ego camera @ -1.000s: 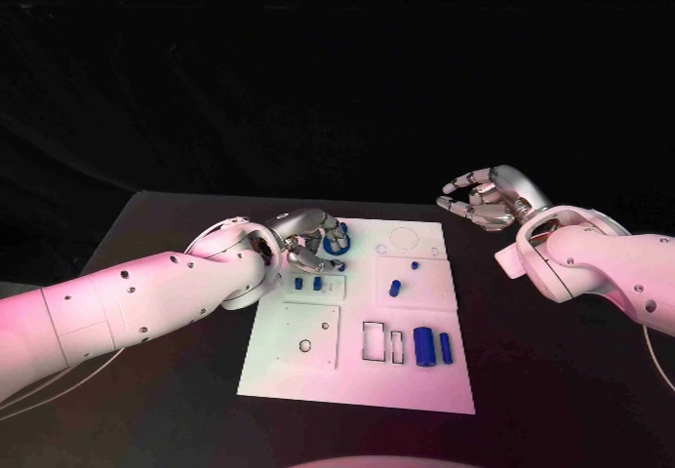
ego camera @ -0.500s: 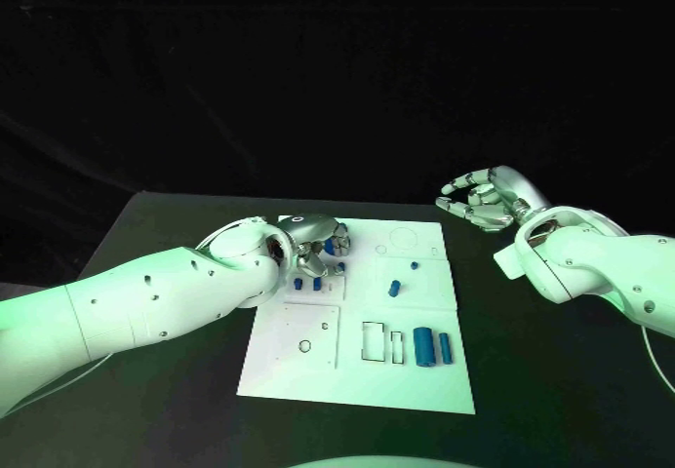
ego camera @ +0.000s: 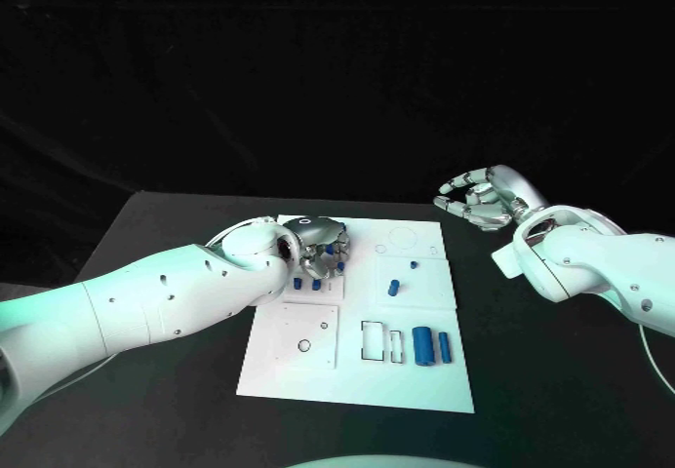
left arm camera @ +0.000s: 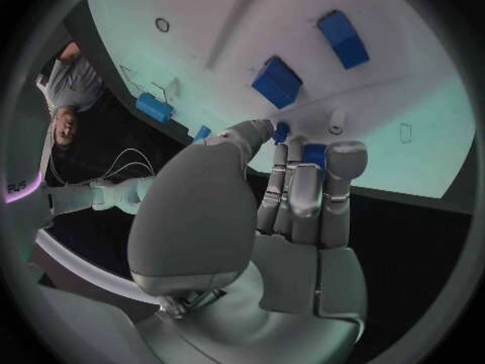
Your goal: Assemble the parts on the task board
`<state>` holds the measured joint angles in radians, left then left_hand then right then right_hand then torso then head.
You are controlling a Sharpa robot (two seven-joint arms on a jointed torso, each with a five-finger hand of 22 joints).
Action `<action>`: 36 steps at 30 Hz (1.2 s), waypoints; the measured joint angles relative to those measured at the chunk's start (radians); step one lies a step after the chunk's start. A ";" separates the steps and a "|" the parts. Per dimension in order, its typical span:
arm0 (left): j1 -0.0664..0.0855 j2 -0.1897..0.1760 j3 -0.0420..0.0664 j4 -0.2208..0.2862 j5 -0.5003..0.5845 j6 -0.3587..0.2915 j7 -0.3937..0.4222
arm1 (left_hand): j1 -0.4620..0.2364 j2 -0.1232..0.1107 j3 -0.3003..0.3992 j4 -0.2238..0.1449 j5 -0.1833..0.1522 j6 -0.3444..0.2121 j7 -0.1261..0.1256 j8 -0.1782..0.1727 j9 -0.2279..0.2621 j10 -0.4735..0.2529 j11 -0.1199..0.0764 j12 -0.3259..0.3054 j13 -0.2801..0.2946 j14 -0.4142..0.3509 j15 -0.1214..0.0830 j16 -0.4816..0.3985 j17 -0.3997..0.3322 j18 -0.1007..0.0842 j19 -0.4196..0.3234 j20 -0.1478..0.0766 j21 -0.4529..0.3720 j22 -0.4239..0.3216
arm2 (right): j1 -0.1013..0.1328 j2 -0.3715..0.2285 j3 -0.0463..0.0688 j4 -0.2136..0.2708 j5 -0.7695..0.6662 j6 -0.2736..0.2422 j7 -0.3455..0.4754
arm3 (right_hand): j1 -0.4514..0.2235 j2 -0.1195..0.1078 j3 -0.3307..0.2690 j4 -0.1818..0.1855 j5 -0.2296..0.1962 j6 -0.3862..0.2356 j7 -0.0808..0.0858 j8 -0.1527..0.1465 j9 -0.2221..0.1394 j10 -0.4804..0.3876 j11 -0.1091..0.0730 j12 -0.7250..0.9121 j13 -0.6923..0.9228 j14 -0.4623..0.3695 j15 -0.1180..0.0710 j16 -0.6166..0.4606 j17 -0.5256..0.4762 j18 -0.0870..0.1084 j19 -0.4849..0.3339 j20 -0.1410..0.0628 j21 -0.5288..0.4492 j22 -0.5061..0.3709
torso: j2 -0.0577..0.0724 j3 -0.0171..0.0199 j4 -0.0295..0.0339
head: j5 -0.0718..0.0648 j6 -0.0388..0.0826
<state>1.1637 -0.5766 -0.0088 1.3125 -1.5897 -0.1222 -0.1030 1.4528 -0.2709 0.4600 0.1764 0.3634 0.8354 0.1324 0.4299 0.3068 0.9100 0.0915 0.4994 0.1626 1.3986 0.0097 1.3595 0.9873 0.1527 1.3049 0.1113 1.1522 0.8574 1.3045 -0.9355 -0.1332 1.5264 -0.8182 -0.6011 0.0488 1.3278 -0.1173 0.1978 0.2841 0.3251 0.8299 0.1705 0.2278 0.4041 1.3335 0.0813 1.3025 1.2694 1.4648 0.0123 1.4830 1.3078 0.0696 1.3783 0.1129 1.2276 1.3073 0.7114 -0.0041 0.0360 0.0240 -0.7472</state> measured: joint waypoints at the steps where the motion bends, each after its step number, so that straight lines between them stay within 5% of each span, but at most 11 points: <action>1: 0.000 0.001 0.000 -0.001 -0.002 0.001 -0.001 | 0.002 0.002 0.004 -0.001 0.000 0.001 0.001 0.000 -0.001 0.002 -0.002 0.000 -0.002 0.001 -0.001 0.003 0.001 -0.014 0.002 0.002 0.004 0.005 | 0.000 0.000 0.000 0.000 0.000 0.000 0.000 | 0.000 0.000 0.000 0.000 0.000 0.000 0.000 0.000 0.000 0.000 0.000 0.000 0.000 0.000 0.000 0.000 0.000 0.000 0.000 0.000 0.000 0.000 | 0.000 0.0000 0.0000 | 0.000 0.000; 16: 0.000 0.015 -0.001 -0.013 -0.013 0.004 -0.005 | 0.009 0.009 0.053 -0.014 0.000 0.032 0.007 -0.012 -0.013 0.061 -0.011 -0.015 -0.023 0.015 -0.008 0.011 0.006 -0.014 0.018 -0.008 0.039 0.053 | 0.000 0.002 0.000 0.000 0.000 0.000 0.002 | 0.000 0.000 0.000 0.000 0.000 0.000 0.000 0.000 0.000 0.000 0.000 0.000 0.002 0.000 0.000 0.000 0.000 0.000 0.000 0.000 0.000 0.001 | -0.001 0.0001 0.0013 | -0.001 -0.003; 36: 0.000 0.027 -0.002 -0.033 -0.010 -0.009 0.006 | 0.004 0.015 0.121 -0.061 0.000 0.070 0.012 -0.055 -0.031 0.143 -0.011 -0.125 -0.079 0.026 -0.011 0.015 -0.011 -0.014 0.023 -0.013 0.061 0.079 | -0.002 0.005 0.000 -0.003 0.000 0.000 0.002 | 0.000 0.000 0.000 0.000 0.000 0.000 0.000 0.004 0.000 0.000 0.000 0.000 0.002 0.000 0.000 0.000 0.000 0.000 0.000 0.000 0.000 0.000 | -0.002 0.0001 0.0007 | 0.000 -0.003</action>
<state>1.1635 -0.5501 -0.0113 1.2799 -1.5994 -0.1309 -0.0973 1.4565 -0.2564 0.5811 0.1157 0.3634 0.9054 0.1441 0.3748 0.2762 1.0530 0.0805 0.3742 0.0841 1.4243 -0.0017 1.3747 0.9763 0.1389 1.3277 0.0984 1.2131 0.9366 1.3021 -0.9301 -0.1333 1.5235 -0.8180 -0.6014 0.0508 1.3278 -0.1173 0.1978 0.2842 0.3251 0.8299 0.1705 0.2318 0.4041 1.3336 0.0814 1.3026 1.2714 1.4648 0.0124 1.4830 1.3075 0.0695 1.3784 0.1129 1.2276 1.3077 0.7092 -0.0040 0.0367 0.0243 -0.7505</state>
